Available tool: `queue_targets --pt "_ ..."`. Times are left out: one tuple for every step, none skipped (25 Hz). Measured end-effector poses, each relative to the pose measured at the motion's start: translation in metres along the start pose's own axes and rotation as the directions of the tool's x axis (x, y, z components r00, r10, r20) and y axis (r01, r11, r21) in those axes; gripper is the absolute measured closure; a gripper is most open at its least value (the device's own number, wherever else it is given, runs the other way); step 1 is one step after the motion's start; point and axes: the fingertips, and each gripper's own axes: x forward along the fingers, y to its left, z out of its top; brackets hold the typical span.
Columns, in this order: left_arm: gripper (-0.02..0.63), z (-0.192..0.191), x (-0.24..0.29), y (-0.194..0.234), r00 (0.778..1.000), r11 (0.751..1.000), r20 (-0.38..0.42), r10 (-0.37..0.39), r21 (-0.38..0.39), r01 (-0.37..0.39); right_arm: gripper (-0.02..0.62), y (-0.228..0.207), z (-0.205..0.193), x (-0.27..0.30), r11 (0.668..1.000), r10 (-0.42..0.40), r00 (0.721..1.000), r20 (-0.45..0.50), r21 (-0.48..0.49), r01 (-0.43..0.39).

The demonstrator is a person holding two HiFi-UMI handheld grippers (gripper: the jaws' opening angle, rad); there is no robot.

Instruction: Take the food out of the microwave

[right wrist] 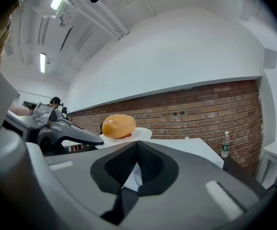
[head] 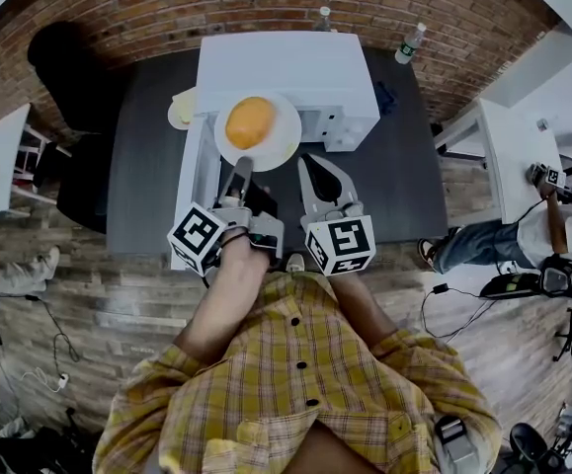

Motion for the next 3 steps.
queue_targets --pt "0.594 0.0005 0.0011 0.0008 1.000 1.000 0.000 0.002 0.002 -0.002 0.595 -0.0006 -0.0002 0.0013 1.000 0.001 1.000 0.002 -0.002 -0.001" --pt "0.594 0.0011 0.0025 0.0006 1.000 1.000 0.000 0.000 0.001 0.000 0.595 -0.0010 -0.0004 0.0028 1.000 0.002 1.000 0.003 -0.004 -0.002" --pt "0.594 0.0016 0.0040 -0.0001 1.000 1.000 0.001 -0.004 -0.002 0.004 0.595 -0.0014 -0.0005 0.0043 1.000 0.004 1.000 0.005 -0.005 -0.004"
